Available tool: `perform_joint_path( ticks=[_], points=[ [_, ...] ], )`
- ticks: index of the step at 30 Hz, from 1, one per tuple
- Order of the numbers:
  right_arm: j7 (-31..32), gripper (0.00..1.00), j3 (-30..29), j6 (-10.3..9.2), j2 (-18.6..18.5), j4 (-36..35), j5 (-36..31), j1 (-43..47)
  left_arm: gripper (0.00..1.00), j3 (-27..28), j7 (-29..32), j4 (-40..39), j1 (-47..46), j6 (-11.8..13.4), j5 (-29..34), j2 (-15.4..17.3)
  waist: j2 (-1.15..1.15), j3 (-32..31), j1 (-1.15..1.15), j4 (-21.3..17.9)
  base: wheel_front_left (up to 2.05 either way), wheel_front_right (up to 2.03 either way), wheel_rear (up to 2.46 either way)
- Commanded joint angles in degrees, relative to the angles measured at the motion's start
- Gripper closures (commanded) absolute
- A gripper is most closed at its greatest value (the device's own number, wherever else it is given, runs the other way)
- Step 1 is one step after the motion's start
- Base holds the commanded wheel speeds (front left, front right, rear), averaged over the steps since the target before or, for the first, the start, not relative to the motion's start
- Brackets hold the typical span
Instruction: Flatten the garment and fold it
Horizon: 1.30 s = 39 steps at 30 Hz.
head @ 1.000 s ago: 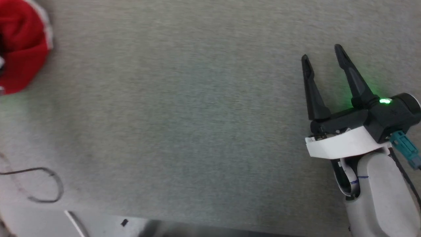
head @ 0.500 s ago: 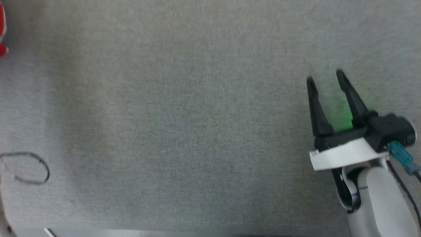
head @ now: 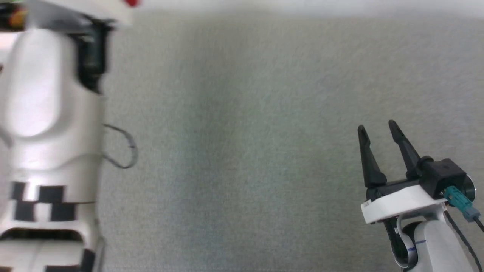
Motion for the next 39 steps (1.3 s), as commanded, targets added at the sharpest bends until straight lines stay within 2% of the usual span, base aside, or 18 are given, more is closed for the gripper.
perform_joint_path(
  ticks=[1, 6, 9, 13, 18, 24, 26, 27, 28, 29, 34, 39],
  points=[
    [0.3, 0.0, 0.0, -0.11, -0.1, -0.4, 0.3, 0.7, 1.0, -1.1, -0.5, 1.0, -0.7, -1.0, -0.4, -1.4, 0.0, -7.0, 0.02, -4.2, 0.0, 0.0, 0.0],
    [1.4, 0.0, -0.5, -0.11, -0.1, -1.7, 0.3, 1.9, 1.0, -5.5, 0.1, 4.0, -0.1, -4.4, -2.6, -7.4, 0.0, -7.7, 0.02, -8.3, 0.0, 0.0, 0.0],
    [2.0, 0.0, -0.9, -0.11, -0.1, -2.4, 0.4, 2.6, 1.0, -9.4, 3.0, 6.2, 1.8, -6.1, -4.3, -9.2, 0.0, -7.4, 0.02, -10.5, 0.0, 0.0, 0.0],
    [2.5, 0.0, -0.8, -0.11, -0.1, -3.0, 0.6, 2.9, 1.0, -15.9, 9.7, 10.1, 5.6, -7.9, -6.7, -10.0, 0.0, -6.7, 0.02, -13.3, 0.0, 0.0, 0.0],
    [2.7, 0.0, -0.6, -0.11, -0.1, -3.3, 0.8, 3.2, 1.0, -23.8, 18.7, 15.7, 11.6, -8.6, -9.7, -10.2, 0.0, -6.2, 0.02, -15.4, 0.0, 0.0, 0.0],
    [2.9, 0.0, -0.1, -0.11, -0.1, -3.2, 1.0, 3.3, 1.0, -31.4, 28.6, 21.8, 17.6, -8.7, -13.3, -10.2, 0.0, -6.1, 0.02, -15.8, 0.0, 0.0, 0.0],
    [3.0, 0.0, 0.0, -0.11, -0.1, -3.1, 1.0, 3.4, 1.0, -32.6, 30.2, 22.5, 18.3, -8.8, -14.6, -10.2, 0.0, -6.1, 0.02, -15.3, 0.0, 0.0, 0.0],
    [3.1, 0.0, 0.1, -0.11, -0.1, -3.1, 1.0, 3.5, 0.64, -33.0, 30.3, 22.7, 18.4, -8.7, -14.9, -10.2, 0.0, -6.1, 0.02, -14.9, 0.0, 0.0, 0.0],
    [3.1, 0.0, 0.1, -0.11, -0.1, -3.2, 0.9, 3.5, 0.08, -33.3, 30.1, 22.8, 18.3, -8.6, -15.0, -10.2, 0.0, -6.1, 0.02, -14.5, 0.0, 0.0, 0.0],
    [3.2, 0.0, 0.1, -0.11, -0.1, -3.2, 0.8, 3.6, 0.0, -33.4, 29.4, 22.8, 18.2, -8.3, -15.1, -10.2, 0.0, -6.2, 0.02, -14.0, 0.0, 0.0, 0.0],
    [3.4, 0.0, 0.2, -0.11, -0.1, -3.5, 0.6, 3.8, 0.0, -31.4, 21.7, 21.2, 17.2, -6.9, -15.5, -10.2, 0.0, -6.7, 0.02, -12.0, 0.0, 0.0, 0.0],
    [3.8, 0.0, 0.1, -0.11, -0.1, -4.0, 0.3, 4.2, 0.0, -26.2, 2.9, 15.5, 17.2, -5.4, -15.1, -8.5, 0.0, -7.8, 0.02, -9.5, 0.0, 0.0, 0.0]
  ],
)
